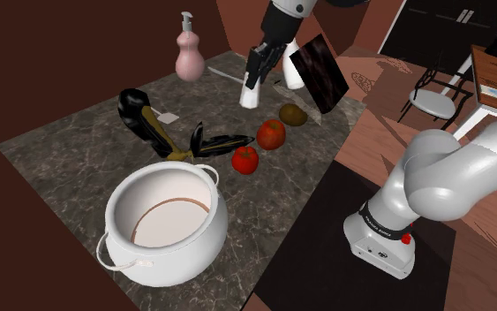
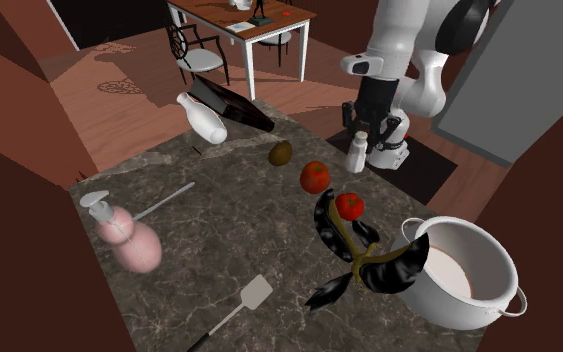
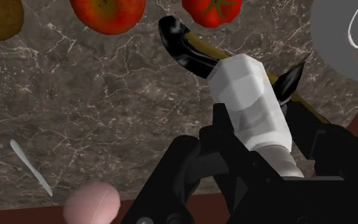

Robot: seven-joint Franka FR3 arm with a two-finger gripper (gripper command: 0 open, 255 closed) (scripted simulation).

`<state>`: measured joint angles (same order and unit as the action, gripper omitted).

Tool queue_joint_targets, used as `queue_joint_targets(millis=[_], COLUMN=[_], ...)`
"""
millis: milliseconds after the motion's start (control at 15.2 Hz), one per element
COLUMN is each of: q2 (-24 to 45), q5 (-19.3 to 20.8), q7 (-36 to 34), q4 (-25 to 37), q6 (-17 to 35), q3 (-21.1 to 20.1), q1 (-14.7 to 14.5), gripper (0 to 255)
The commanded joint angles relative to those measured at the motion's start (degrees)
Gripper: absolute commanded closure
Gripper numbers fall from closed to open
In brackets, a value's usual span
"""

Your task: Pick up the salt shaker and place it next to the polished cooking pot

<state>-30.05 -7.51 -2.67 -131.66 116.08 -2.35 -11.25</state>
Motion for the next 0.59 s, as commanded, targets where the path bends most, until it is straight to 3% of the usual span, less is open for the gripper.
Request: queue_joint_targets(millis=[0, 528], q2=[-0.7, -0.7], q5=[-0.5, -2.3], q7=[-3.1, -14.7], q4=[-0.5, 0.2], q6=[0.2, 0.9], q3=[-2.4, -11.9], q1=[-0.9, -4.3], gripper=[255, 255])
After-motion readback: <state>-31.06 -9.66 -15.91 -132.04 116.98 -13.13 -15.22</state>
